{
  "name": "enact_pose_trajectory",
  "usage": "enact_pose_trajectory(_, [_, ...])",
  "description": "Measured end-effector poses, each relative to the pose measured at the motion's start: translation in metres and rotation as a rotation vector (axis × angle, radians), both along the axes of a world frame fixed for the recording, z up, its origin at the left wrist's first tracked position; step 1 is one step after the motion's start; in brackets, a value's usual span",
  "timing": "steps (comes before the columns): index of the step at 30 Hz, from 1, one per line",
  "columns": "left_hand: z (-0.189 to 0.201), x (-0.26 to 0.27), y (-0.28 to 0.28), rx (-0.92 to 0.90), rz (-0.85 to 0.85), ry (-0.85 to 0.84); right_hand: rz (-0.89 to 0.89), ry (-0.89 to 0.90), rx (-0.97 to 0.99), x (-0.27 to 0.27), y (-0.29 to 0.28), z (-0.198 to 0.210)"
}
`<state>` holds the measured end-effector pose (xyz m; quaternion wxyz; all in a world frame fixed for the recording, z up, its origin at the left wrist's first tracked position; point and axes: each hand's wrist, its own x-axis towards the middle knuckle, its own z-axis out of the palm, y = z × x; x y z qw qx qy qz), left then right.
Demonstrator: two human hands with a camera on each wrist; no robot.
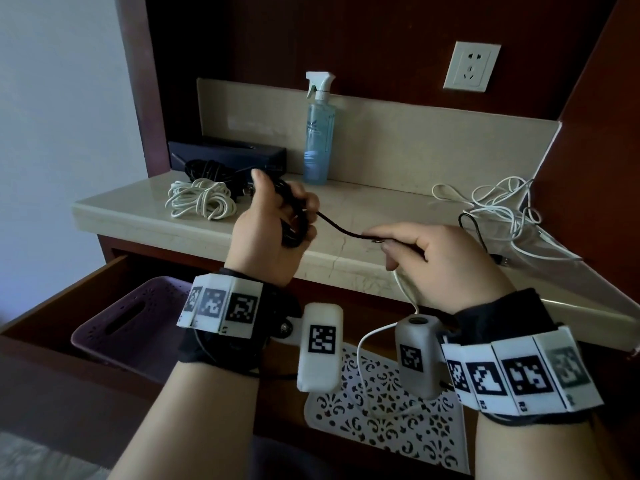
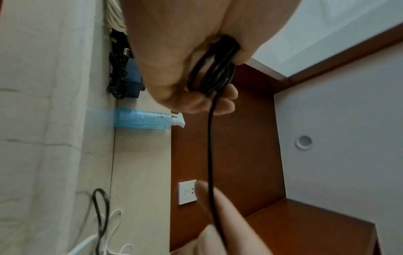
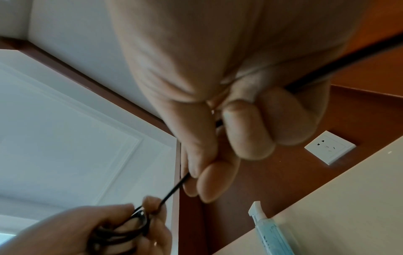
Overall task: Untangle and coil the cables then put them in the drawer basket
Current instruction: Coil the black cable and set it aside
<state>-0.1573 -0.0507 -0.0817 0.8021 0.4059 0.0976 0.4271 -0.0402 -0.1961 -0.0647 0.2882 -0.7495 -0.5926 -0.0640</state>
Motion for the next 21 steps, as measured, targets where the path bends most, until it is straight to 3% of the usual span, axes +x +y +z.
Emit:
enact_pose_trajectory(6, [0.004,-0.007,0.006,-0.188,0.014,-0.215,0.006,0.034,0.028,0.004,0.000,-0.002])
enact_pose_trajectory(12, [0.004,-0.012,0.018,-0.239,0.081,-0.225,0.028,-0.061,-0.067,0.004,0.004,-0.005])
enact_pose_trajectory(16, [0.008,-0.013,0.023,-0.178,0.187,-0.130,0.066,-0.147,-0.018,0.006,0.005,0.005])
enact_pose_trajectory(21, [0.011,-0.007,0.010,0.039,0.261,0.090,0.312,-0.344,0.243,-0.009,0.012,0.028])
